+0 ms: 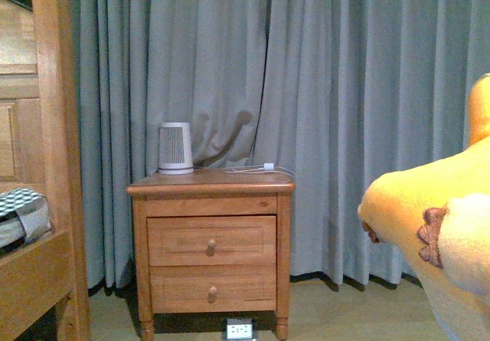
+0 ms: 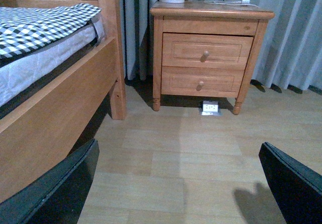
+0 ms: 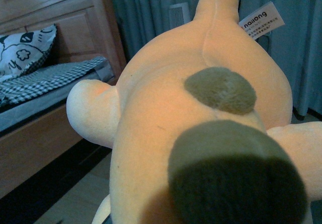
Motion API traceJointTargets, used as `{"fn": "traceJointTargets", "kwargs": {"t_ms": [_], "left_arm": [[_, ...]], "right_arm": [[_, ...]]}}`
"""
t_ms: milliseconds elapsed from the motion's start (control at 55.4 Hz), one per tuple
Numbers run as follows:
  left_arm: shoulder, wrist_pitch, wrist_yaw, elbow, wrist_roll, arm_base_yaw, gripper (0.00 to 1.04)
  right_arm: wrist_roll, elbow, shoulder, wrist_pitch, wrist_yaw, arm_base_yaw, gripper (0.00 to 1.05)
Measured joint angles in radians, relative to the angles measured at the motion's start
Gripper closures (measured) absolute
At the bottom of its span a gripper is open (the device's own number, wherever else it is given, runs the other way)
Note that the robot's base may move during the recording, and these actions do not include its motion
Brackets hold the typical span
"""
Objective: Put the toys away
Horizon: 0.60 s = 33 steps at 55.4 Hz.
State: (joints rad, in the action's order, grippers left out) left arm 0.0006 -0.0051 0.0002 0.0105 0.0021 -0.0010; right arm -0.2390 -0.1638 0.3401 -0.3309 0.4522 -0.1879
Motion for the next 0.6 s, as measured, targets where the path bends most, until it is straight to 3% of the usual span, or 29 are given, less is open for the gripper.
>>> {"fn": "traceJointTargets", "kwargs": {"t_ms": [595], "left_arm": [[0.000,0.000,0.000,0.000,0.000,0.000,0.06]], "right_arm": [[0.000,0.000,0.000,0.000,0.000,0.000,0.86]]}}
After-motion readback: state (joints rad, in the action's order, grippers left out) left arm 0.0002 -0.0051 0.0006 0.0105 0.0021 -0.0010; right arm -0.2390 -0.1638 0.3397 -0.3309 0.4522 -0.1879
